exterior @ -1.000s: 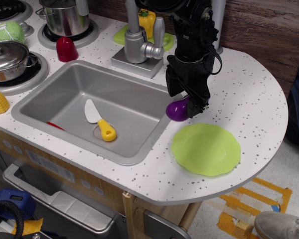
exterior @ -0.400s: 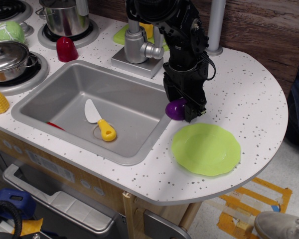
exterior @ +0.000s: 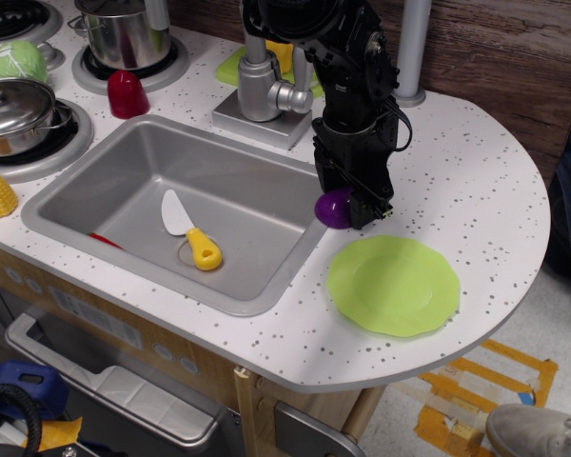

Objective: Put eggplant on plate

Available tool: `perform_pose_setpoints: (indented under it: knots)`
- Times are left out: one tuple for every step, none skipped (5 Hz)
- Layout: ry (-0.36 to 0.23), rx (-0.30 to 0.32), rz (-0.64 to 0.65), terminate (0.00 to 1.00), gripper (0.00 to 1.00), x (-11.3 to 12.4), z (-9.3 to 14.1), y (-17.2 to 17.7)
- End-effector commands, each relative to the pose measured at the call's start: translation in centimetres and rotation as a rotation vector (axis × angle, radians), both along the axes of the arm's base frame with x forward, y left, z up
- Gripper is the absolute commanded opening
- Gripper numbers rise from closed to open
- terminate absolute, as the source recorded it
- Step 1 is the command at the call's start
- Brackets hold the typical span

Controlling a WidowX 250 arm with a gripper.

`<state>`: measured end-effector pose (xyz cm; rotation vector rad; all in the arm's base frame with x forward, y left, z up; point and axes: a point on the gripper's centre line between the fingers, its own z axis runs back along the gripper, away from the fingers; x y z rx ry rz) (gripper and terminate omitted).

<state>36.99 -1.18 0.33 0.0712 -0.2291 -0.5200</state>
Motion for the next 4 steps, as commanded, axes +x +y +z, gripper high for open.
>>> perform_pose_setpoints:
  knots:
    - [0.051, 0.007, 0.014, 0.0, 0.0, 0.2, 4.1, 0.1]
    - [0.052, 0.03, 0.125, 0.0, 0.0, -1.4, 5.1, -2.2]
    - [0.039, 0.019, 0.214, 0.0, 0.0, -3.3, 5.3, -3.7]
    - [0.02, 0.021, 0.29, 0.0, 0.0, -5.0, 5.1, -5.2]
